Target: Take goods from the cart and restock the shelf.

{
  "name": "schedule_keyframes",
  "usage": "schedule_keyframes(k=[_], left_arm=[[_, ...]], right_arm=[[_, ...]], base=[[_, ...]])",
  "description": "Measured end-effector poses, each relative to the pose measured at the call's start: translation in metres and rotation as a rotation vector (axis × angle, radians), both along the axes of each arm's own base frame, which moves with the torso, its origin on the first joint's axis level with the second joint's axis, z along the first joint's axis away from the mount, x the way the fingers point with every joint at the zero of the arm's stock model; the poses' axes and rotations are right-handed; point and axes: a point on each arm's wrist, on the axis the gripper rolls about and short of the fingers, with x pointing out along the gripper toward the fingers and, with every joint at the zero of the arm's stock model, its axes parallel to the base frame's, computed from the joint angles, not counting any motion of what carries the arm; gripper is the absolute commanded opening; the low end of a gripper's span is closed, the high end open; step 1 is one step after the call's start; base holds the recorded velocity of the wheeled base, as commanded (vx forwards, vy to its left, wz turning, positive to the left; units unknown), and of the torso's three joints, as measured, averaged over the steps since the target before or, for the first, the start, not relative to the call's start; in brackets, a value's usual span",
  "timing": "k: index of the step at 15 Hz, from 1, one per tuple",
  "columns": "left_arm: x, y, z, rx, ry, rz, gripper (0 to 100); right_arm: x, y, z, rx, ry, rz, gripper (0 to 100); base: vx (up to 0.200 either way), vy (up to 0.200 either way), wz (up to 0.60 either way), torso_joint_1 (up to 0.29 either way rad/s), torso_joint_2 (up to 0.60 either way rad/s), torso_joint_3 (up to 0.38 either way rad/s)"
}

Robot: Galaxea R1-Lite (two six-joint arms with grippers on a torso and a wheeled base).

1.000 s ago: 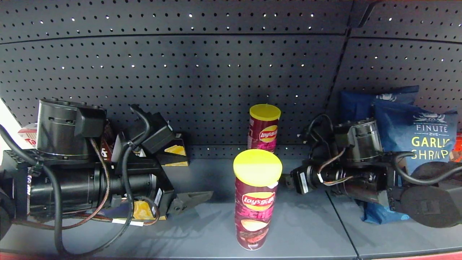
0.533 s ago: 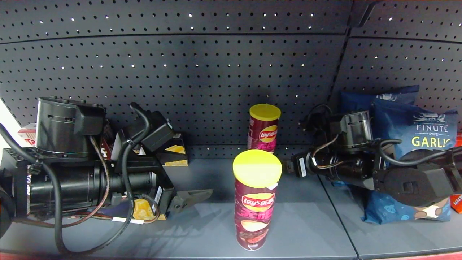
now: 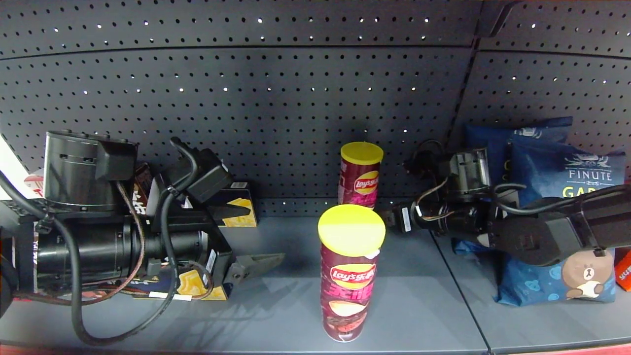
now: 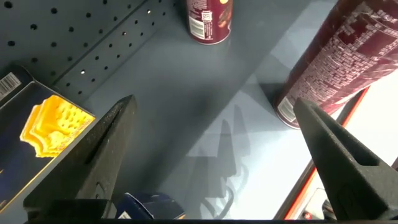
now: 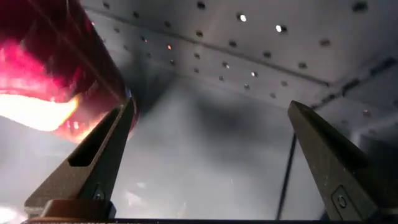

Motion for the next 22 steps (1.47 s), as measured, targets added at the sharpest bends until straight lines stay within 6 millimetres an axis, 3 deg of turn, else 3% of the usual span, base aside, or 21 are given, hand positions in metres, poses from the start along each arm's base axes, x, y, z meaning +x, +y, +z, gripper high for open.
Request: schedule_keyframes(k=[22], left_arm=[[-0.001,0.002,-0.003,0.004,0.009,0.005,100]], right_arm=[[0.005,0.026,-0.013,-0.008,0.016,0.052,100]], base=[[0.000,0.000,0.00,0.000,0.00,0.000]])
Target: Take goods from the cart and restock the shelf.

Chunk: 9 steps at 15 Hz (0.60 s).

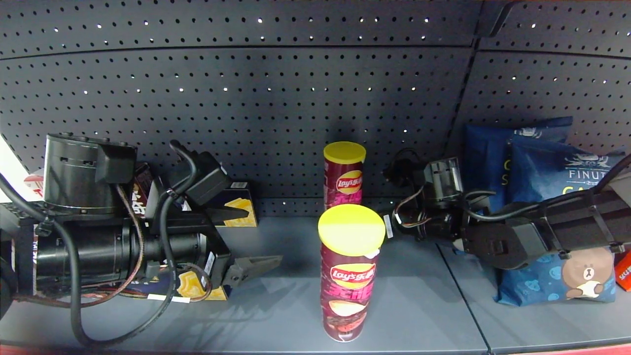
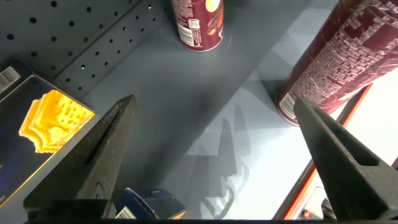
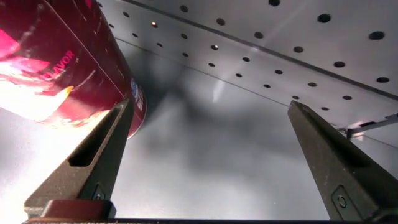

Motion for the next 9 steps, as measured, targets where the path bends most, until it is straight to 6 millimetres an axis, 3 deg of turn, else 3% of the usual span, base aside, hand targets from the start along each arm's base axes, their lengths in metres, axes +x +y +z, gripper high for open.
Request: schedule_keyframes(k=[9], left_arm=[[0.0000,0.0004,-0.0003,0.000,0.001,0.001,100]], right_arm=[[-0.0008,0.0069,-0.0027,-0.001,0.003,0.009,100]], base=[[0.000,0.000,0.00,0.000,0.00,0.000]])
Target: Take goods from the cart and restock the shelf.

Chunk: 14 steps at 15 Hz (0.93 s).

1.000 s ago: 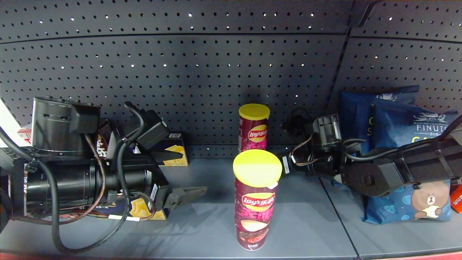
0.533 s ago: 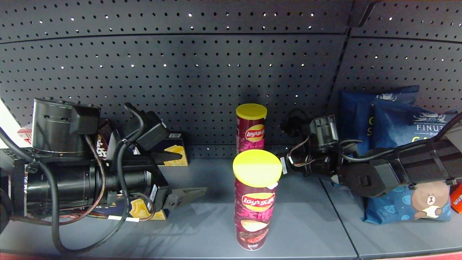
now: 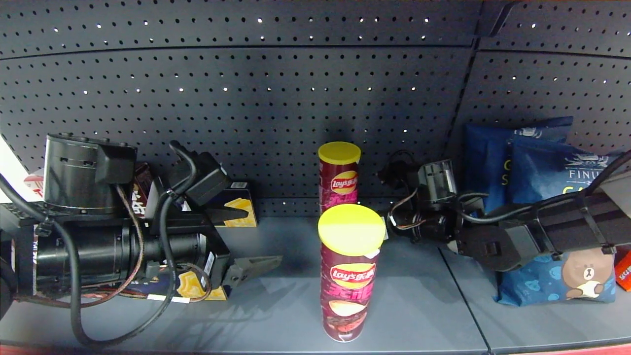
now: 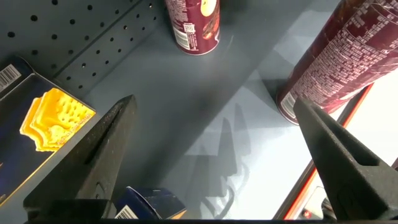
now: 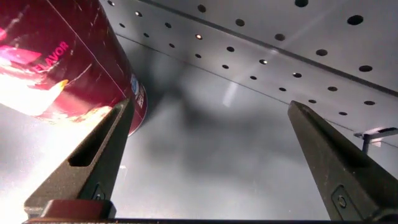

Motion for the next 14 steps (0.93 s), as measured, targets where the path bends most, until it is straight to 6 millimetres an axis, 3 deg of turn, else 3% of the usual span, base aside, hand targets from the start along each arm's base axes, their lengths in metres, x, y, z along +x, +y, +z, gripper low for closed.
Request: schedule_keyframes(k=[5,12,14], left_arm=[[-0.006,0.002,0.002,-0.003,-0.008,-0.001,100],[-0.024,0.011,0.021,-0.038,-0.085,0.003,100],[-0.032,0.016,0.027,-0.048,-0.109,0.016,100]], right_arm=[[-0.018,-0.008,0.017,0.016,-0.023,0.009,100],[-0.082,-0.044,0.084,0.119,-0.171,0.030,100],[-0.102,-0.058,0.095,0.143,-0.205,0.037,100]], base=[[0.000,0.000,0.00,0.000,0.00,0.000],[0.000,0.000,0.00,0.000,0.00,0.000],[0.000,0.000,0.00,0.000,0.00,0.000]])
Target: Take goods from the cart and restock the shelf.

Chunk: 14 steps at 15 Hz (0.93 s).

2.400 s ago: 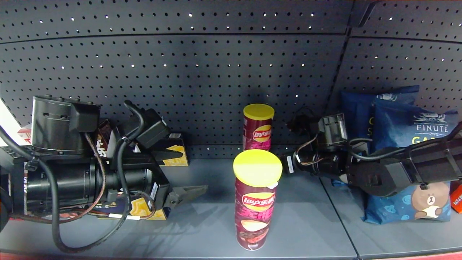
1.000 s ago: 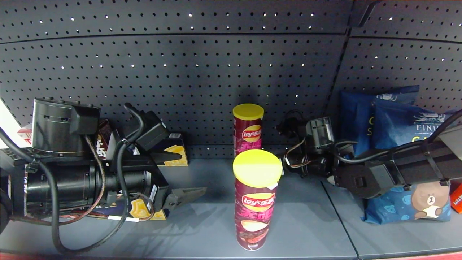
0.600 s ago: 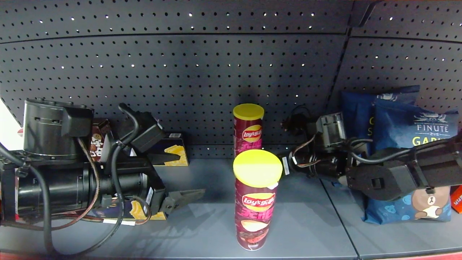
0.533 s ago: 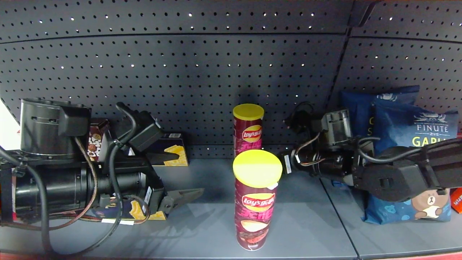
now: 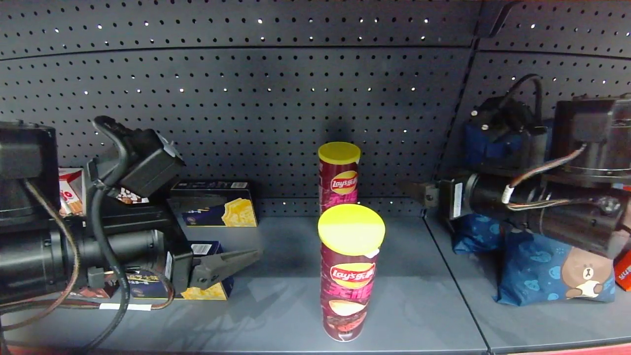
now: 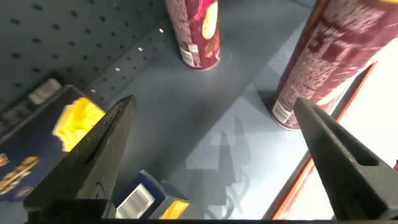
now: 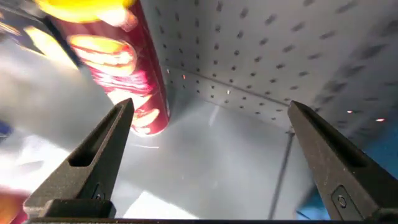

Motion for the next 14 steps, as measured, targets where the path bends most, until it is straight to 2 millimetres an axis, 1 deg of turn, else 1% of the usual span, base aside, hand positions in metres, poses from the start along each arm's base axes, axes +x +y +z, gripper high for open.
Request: schedule_keyframes(k=[1,3,5,6,8,9,11,14], left_arm=[[-0.004,0.005,0.003,-0.007,-0.016,0.015,100],[-0.014,0.022,0.008,-0.019,-0.049,0.077,100],[-0.025,0.039,0.011,-0.029,-0.080,0.151,100],[-0.033,0.047,0.011,-0.033,-0.095,0.186,100],[-0.052,0.061,0.007,-0.037,-0.114,0.248,100],[-0.063,0.066,0.001,-0.039,-0.113,0.276,100],[-0.087,0.075,-0.018,-0.042,-0.100,0.336,100],[-0.121,0.083,-0.050,-0.046,-0.092,0.435,100]], right_arm=[[-0.011,-0.008,0.004,0.010,-0.013,0.006,100],[-0.032,-0.028,0.009,0.030,-0.041,0.004,100],[-0.048,-0.050,0.011,0.047,-0.066,-0.028,100],[-0.055,-0.061,0.011,0.056,-0.080,-0.051,100],[-0.069,-0.084,0.006,0.062,-0.095,-0.107,100],[-0.077,-0.094,0.001,0.062,-0.098,-0.132,100],[-0.095,-0.115,-0.016,0.053,-0.088,-0.209,100],[-0.123,-0.135,-0.043,0.047,-0.078,-0.293,100]], base=[[0.000,0.000,0.00,0.000,0.00,0.000],[0.000,0.000,0.00,0.000,0.00,0.000],[0.000,0.000,0.00,0.000,0.00,0.000],[0.000,0.000,0.00,0.000,0.00,0.000],[0.000,0.000,0.00,0.000,0.00,0.000],[0.000,0.000,0.00,0.000,0.00,0.000],[0.000,0.000,0.00,0.000,0.00,0.000],[0.000,0.000,0.00,0.000,0.00,0.000]])
